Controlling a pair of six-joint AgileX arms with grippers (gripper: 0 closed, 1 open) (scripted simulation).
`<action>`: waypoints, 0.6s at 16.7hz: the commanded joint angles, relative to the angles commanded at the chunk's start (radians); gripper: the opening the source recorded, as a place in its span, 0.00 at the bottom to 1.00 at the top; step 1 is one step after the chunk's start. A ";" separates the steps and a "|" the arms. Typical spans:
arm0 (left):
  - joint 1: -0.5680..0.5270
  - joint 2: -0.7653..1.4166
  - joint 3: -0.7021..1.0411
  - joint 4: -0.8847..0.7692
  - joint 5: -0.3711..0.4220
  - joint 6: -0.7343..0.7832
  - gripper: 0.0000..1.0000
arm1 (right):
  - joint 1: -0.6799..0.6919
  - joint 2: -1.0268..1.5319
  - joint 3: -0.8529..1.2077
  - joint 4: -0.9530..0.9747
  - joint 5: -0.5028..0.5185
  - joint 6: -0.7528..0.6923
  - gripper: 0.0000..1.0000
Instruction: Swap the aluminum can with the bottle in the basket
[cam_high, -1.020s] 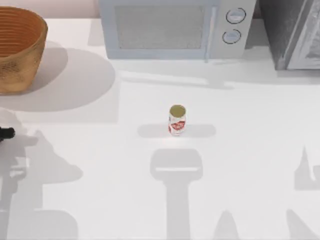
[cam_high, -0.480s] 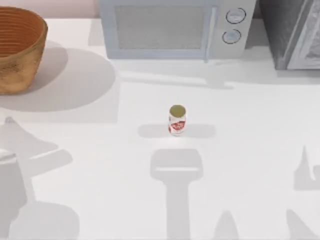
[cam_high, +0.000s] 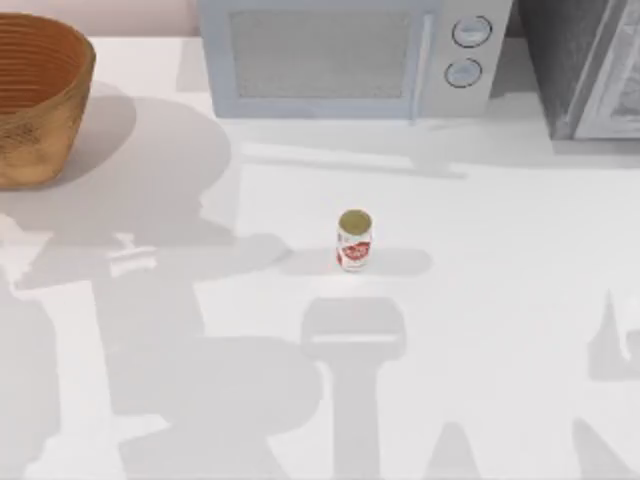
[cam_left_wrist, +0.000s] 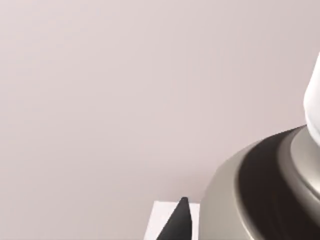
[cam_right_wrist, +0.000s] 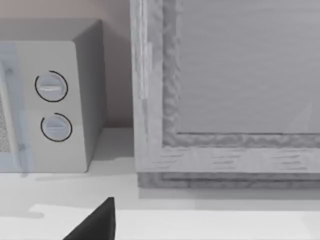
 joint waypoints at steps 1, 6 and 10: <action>-0.022 -0.003 0.048 -0.062 0.014 -0.015 0.00 | 0.000 0.000 0.000 0.000 0.000 0.000 1.00; -0.115 0.007 0.212 -0.254 0.076 -0.084 0.00 | 0.000 0.000 0.000 0.000 0.000 0.000 1.00; -0.127 0.011 0.228 -0.267 0.085 -0.092 0.00 | 0.000 0.000 0.000 0.000 0.000 0.000 1.00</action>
